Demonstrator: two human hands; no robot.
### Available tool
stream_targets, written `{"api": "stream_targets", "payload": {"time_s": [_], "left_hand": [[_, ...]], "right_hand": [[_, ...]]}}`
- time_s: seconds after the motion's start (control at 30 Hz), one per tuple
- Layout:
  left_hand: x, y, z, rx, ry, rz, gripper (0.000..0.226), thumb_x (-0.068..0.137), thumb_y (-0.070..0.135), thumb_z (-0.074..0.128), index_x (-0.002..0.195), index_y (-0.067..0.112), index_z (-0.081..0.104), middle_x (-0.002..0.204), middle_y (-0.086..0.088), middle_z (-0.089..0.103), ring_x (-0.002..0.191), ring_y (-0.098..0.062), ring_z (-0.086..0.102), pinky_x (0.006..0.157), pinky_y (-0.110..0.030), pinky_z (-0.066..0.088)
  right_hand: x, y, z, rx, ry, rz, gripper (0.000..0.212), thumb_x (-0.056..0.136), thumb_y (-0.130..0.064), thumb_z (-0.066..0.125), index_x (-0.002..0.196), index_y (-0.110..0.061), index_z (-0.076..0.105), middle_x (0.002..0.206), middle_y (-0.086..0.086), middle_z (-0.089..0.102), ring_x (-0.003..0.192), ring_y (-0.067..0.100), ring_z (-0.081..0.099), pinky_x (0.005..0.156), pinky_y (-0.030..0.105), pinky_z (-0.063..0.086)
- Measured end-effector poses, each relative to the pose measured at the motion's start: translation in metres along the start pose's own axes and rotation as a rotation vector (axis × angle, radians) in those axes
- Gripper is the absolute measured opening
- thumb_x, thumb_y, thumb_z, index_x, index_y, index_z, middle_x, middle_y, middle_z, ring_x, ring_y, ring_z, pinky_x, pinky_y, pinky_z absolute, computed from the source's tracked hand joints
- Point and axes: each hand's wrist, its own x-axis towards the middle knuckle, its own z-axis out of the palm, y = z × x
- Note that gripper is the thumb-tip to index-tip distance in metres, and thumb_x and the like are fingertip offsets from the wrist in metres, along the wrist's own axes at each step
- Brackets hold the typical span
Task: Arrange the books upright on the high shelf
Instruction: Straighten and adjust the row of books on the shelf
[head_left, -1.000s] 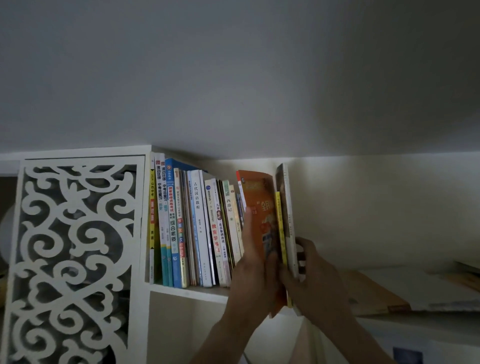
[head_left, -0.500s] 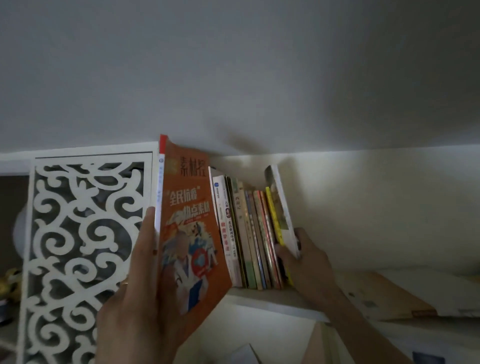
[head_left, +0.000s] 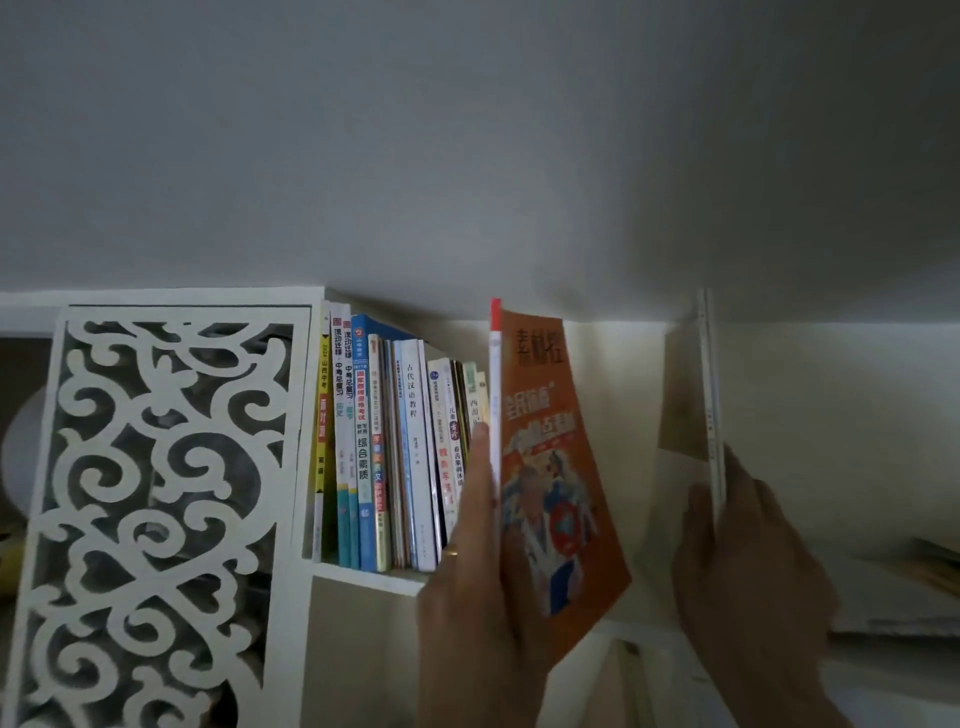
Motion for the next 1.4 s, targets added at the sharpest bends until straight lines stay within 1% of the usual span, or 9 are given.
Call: {"api": "stream_targets", "payload": {"time_s": [0.2, 0.3, 0.47, 0.53, 0.7, 0.9, 1.0, 1.13, 1.4], "left_hand": [[0.021, 0.004, 0.067, -0.354, 0.025, -0.019, 0.051, 0.108, 0.029, 0.045, 0.152, 0.045, 0.026, 0.116, 0.047, 0.059, 0.103, 0.013, 0.065, 0.086, -0.021, 0.058], [0.028, -0.006, 0.075, -0.55, -0.073, -0.095, 0.058, 0.101, 0.031, 0.058, 0.154, 0.034, 0.034, 0.134, 0.02, 0.063, 0.121, -0.008, 0.064, 0.097, -0.033, 0.057], [0.033, -0.022, 0.082, -0.479, -0.123, -0.116, 0.066, 0.097, 0.02, 0.067, 0.147, 0.049, 0.036, 0.132, 0.009, 0.067, 0.107, -0.016, 0.073, 0.08, -0.031, 0.063], [0.034, -0.026, 0.082, -0.503, -0.113, -0.149, 0.062, 0.102, 0.008, 0.056, 0.147, 0.046, 0.036, 0.129, 0.008, 0.066, 0.106, -0.016, 0.072, 0.075, -0.028, 0.062], [0.046, -0.008, 0.083, -0.65, -0.069, -0.1, 0.049, 0.105, 0.009, 0.048, 0.147, 0.034, 0.042, 0.127, -0.001, 0.066, 0.113, -0.025, 0.068, 0.084, -0.045, 0.062], [0.066, -0.018, 0.093, -0.745, -0.223, -0.1, 0.053, 0.106, -0.001, 0.04, 0.151, 0.025, 0.032, 0.139, -0.002, 0.056, 0.13, -0.026, 0.058, 0.09, -0.041, 0.059], [0.055, -0.04, 0.105, -0.731, -0.245, -0.162, 0.049, 0.108, 0.004, 0.039, 0.15, 0.029, 0.03, 0.133, 0.005, 0.06, 0.127, -0.023, 0.06, 0.091, -0.043, 0.059], [0.036, -0.057, 0.125, -0.636, -0.174, -0.25, 0.055, 0.104, 0.024, 0.057, 0.15, 0.037, 0.028, 0.135, 0.002, 0.065, 0.127, -0.024, 0.062, 0.099, -0.053, 0.054], [0.033, -0.069, 0.127, -0.463, -0.186, -0.309, 0.055, 0.098, 0.03, 0.067, 0.144, 0.031, 0.038, 0.13, 0.004, 0.067, 0.118, -0.008, 0.066, 0.093, -0.031, 0.059]], "right_hand": [[-0.011, -0.029, -0.015, -0.21, -0.441, -0.163, 0.071, 0.087, -0.043, 0.046, 0.15, -0.012, 0.044, 0.13, 0.019, 0.05, 0.109, 0.038, 0.061, 0.07, 0.044, 0.059], [0.002, -0.022, -0.022, 0.003, -0.736, -0.132, 0.082, 0.076, -0.051, 0.051, 0.15, -0.026, 0.027, 0.135, 0.001, 0.03, 0.126, 0.026, 0.042, 0.099, 0.039, 0.052], [0.023, 0.008, -0.011, 0.544, -1.106, 0.103, 0.063, 0.071, -0.048, 0.058, 0.132, -0.036, 0.05, 0.134, 0.004, 0.045, 0.12, 0.019, 0.051, 0.097, 0.035, 0.053], [0.042, 0.044, 0.001, 0.669, -0.952, 0.278, 0.027, 0.087, -0.042, 0.063, 0.113, -0.034, 0.069, 0.132, 0.015, 0.059, 0.109, 0.018, 0.063, 0.092, 0.033, 0.056], [0.075, 0.082, 0.011, 0.869, -0.684, 0.643, 0.07, 0.085, -0.021, 0.075, 0.149, -0.023, 0.046, 0.146, 0.007, 0.051, 0.133, 0.034, 0.049, 0.101, 0.042, 0.043], [0.095, 0.093, 0.007, 0.923, -0.54, 0.411, 0.031, 0.087, 0.008, 0.062, 0.107, -0.014, 0.072, 0.102, 0.005, 0.077, 0.1, 0.029, 0.071, 0.086, 0.048, 0.058], [0.083, 0.091, 0.017, 0.915, -0.584, 0.411, 0.044, 0.09, 0.014, 0.055, 0.113, -0.023, 0.064, 0.094, -0.008, 0.077, 0.087, 0.007, 0.072, 0.067, 0.022, 0.057], [0.064, 0.1, 0.048, 0.849, -0.642, 0.555, 0.044, 0.094, 0.001, 0.058, 0.128, -0.028, 0.058, 0.129, 0.003, 0.062, 0.118, 0.027, 0.059, 0.104, 0.052, 0.048], [0.067, 0.095, 0.041, 0.869, -0.706, 0.645, 0.022, 0.099, -0.005, 0.058, 0.109, -0.024, 0.062, 0.107, 0.008, 0.072, 0.093, 0.027, 0.068, 0.076, 0.038, 0.053]]}}
